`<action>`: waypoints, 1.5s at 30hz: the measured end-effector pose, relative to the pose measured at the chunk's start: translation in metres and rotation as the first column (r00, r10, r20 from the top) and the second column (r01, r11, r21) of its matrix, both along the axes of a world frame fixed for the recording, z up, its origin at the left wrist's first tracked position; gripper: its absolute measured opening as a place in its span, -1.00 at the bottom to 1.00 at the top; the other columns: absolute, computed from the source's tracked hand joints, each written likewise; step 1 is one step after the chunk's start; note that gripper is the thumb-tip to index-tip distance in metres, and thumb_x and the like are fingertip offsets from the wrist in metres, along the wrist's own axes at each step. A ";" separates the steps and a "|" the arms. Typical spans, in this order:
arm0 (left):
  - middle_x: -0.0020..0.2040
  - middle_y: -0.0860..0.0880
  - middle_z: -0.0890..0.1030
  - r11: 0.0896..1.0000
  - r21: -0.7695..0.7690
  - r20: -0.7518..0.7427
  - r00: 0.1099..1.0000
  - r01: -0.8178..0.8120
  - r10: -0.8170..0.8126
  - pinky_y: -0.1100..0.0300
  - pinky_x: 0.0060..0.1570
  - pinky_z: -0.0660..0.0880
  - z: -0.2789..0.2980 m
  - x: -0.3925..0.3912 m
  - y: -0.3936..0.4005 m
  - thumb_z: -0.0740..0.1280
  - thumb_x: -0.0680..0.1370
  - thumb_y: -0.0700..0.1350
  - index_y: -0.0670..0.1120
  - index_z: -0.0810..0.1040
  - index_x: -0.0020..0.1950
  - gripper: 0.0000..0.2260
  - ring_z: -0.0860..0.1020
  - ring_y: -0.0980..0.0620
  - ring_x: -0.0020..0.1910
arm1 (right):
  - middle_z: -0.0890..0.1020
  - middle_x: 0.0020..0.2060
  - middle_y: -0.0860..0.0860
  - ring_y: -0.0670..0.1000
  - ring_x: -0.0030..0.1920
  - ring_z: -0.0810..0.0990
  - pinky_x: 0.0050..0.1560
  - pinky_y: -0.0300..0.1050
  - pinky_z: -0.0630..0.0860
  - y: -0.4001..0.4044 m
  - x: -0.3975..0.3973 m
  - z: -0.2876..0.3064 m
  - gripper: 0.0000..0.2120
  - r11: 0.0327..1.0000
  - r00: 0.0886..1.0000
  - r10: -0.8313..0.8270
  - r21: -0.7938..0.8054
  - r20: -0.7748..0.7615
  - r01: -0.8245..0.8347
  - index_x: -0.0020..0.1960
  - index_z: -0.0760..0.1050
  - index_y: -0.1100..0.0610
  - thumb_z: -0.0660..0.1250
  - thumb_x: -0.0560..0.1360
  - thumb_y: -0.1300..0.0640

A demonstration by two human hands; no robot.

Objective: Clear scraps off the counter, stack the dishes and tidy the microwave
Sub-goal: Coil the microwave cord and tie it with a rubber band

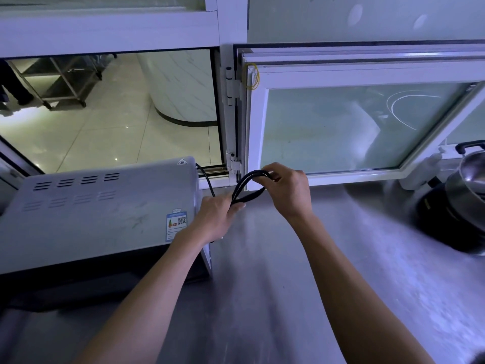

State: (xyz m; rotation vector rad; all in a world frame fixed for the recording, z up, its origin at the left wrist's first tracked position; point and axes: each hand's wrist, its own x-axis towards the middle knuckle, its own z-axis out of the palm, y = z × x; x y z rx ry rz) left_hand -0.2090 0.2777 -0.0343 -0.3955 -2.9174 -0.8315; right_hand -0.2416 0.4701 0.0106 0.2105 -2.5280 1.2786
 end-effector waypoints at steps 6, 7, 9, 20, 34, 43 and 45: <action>-0.38 0.08 0.40 0.983 0.162 0.133 0.989 -0.089 0.068 0.14 -0.38 0.23 0.011 -0.006 -0.003 0.15 0.68 0.09 0.14 0.30 -0.22 -0.73 0.37 0.08 -0.41 | 0.58 -0.30 -0.20 -0.08 -0.33 0.50 -0.29 -0.07 0.49 -0.014 -0.011 0.019 -0.95 0.997 0.995 0.077 -0.011 -0.071 -0.078 -0.08 0.62 -0.05 0.46 0.47 0.02; -0.37 0.07 0.42 0.973 0.204 0.161 0.984 -0.109 0.077 0.12 -0.38 0.25 0.014 -0.007 -0.004 0.15 0.68 0.09 0.15 0.32 -0.21 -0.75 0.37 0.08 -0.41 | 0.61 -0.26 -0.19 -0.08 -0.31 0.53 -0.25 -0.06 0.52 -0.017 -0.013 0.023 -0.94 0.995 0.992 0.099 0.005 -0.084 -0.099 -0.05 0.62 -0.04 0.45 0.48 0.02; -0.33 0.03 0.45 0.955 0.266 0.198 0.977 -0.133 0.081 0.08 -0.32 0.30 0.018 -0.008 -0.008 0.15 0.68 0.09 0.13 0.33 -0.19 -0.75 0.38 0.05 -0.38 | 0.66 -0.15 -0.14 -0.06 -0.22 0.59 -0.15 -0.02 0.57 -0.023 -0.016 0.030 -0.86 0.989 0.985 0.147 0.030 -0.086 -0.145 0.04 0.63 -0.03 0.44 0.49 -0.01; -0.36 -0.04 0.38 0.823 0.524 0.279 0.957 -0.221 0.080 0.05 -0.23 0.27 0.040 -0.017 -0.029 0.15 0.67 0.11 -0.21 0.34 -0.21 -0.58 0.31 0.00 -0.37 | 0.68 -0.08 -0.04 -0.11 -0.20 0.58 -0.14 -0.14 0.52 -0.040 -0.040 0.065 -0.88 0.993 0.980 0.034 -0.108 -0.195 -0.056 0.04 0.65 0.08 0.40 0.55 0.07; -0.39 0.02 0.36 0.731 0.655 0.263 0.965 -0.194 0.020 0.19 -0.30 0.28 0.060 -0.050 -0.023 0.15 0.70 0.01 -0.10 0.31 -0.23 -0.66 0.29 0.03 -0.35 | 0.60 -0.09 0.06 0.04 -0.20 0.56 -0.08 -0.03 0.50 -0.061 -0.113 0.117 -0.81 0.978 0.947 -0.184 -0.142 -0.262 0.150 0.07 0.63 0.15 0.34 0.57 0.06; -0.39 0.01 0.39 0.720 0.666 0.254 0.967 -0.194 0.026 0.10 -0.20 0.31 0.057 -0.056 -0.030 0.14 0.71 -0.02 -0.09 0.32 -0.28 -0.64 0.34 -0.01 -0.31 | 0.54 -0.19 0.07 0.04 -0.20 0.46 -0.21 -0.09 0.37 -0.066 -0.128 0.128 -0.83 0.973 0.942 -0.226 -0.103 -0.249 0.206 -0.23 0.66 0.14 0.32 0.47 0.18; -0.38 -0.04 0.39 0.729 0.659 0.254 0.967 -0.188 0.020 0.10 -0.19 0.31 0.056 -0.053 -0.031 0.13 0.71 -0.02 -0.12 0.32 -0.28 -0.63 0.33 -0.02 -0.31 | 0.54 -0.20 0.08 0.08 -0.22 0.47 -0.23 -0.04 0.37 -0.067 -0.128 0.131 -0.81 0.974 0.937 -0.226 -0.074 -0.265 0.214 -0.25 0.65 0.17 0.30 0.46 0.22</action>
